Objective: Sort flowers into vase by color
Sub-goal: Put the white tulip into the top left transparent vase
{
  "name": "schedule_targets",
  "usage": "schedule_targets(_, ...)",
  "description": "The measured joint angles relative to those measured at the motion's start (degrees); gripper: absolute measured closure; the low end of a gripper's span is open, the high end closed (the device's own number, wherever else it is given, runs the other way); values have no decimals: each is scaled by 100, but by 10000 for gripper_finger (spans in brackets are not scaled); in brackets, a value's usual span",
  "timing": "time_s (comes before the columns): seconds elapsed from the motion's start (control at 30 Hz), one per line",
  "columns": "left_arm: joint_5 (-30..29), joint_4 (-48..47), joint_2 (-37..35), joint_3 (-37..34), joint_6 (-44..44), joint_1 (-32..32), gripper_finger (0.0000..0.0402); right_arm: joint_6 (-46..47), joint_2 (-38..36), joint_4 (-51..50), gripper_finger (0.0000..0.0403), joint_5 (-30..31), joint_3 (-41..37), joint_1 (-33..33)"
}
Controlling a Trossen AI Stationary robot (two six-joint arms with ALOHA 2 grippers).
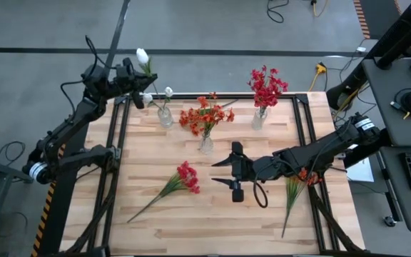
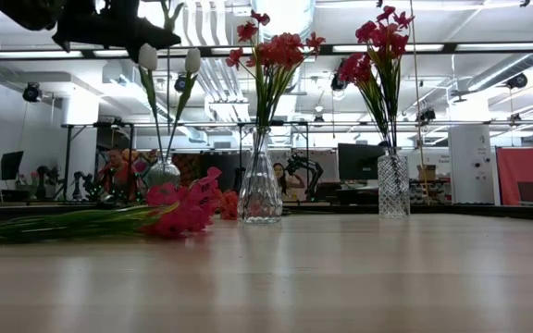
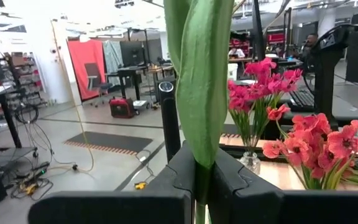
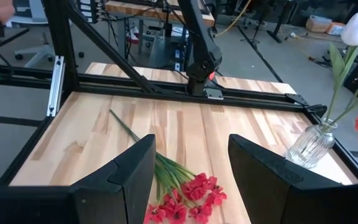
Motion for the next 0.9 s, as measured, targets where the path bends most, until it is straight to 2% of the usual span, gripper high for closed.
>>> schedule_targets(0.3, -13, -13, 262, -54, -193, 161, 401, 50, 0, -2, 207, 0, -2, 0)
schedule_targets(0.9, -12, -38, 272, -232, -320, 298, 401, 90, 0, 0, 206, 2, -15, 0)
